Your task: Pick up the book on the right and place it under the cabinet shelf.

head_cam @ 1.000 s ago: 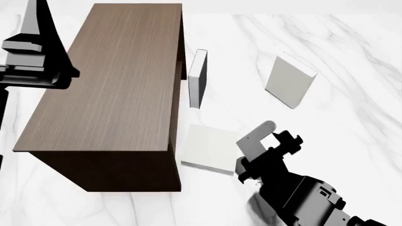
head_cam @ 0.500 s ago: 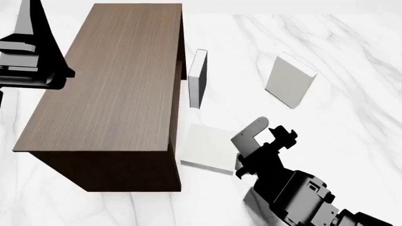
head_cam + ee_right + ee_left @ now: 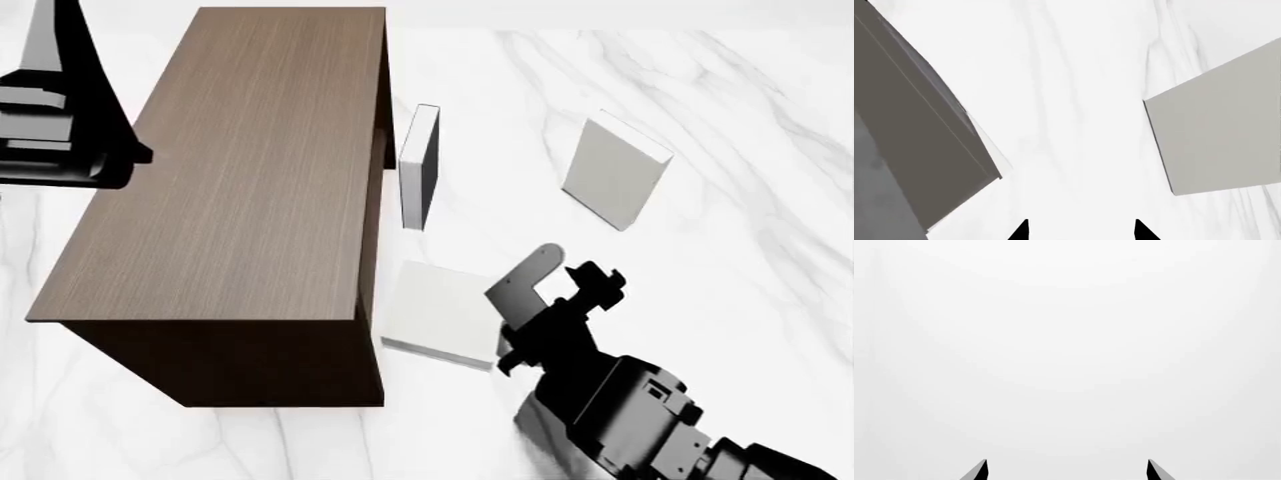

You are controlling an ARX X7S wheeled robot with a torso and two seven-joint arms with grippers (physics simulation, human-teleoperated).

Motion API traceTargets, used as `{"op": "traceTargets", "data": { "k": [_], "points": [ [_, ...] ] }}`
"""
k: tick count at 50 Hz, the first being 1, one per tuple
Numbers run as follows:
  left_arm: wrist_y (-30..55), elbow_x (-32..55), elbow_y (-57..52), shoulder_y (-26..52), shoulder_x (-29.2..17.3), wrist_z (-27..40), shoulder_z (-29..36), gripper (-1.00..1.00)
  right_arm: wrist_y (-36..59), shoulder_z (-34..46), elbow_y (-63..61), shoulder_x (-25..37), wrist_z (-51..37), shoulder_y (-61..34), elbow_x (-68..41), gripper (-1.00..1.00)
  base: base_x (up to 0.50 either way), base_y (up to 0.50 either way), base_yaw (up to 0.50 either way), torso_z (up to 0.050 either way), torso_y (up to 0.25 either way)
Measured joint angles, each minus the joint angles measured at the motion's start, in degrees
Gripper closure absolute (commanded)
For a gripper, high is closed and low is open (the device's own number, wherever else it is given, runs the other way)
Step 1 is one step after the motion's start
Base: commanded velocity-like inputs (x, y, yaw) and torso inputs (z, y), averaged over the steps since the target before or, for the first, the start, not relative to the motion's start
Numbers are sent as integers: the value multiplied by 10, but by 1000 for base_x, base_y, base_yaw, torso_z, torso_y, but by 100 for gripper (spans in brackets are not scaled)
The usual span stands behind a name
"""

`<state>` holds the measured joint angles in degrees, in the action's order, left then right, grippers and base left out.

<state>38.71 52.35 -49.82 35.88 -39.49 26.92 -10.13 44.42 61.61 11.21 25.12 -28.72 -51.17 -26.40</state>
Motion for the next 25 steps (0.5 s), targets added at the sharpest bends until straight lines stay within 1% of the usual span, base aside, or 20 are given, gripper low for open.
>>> {"op": "traceTargets", "data": {
  "k": [25],
  "points": [
    [-3, 6, 2, 1, -5, 3, -3, -100, -21, 12, -9, -26, 17, -8, -1, -100, 0, 0, 0, 0, -1]
  ]
}}
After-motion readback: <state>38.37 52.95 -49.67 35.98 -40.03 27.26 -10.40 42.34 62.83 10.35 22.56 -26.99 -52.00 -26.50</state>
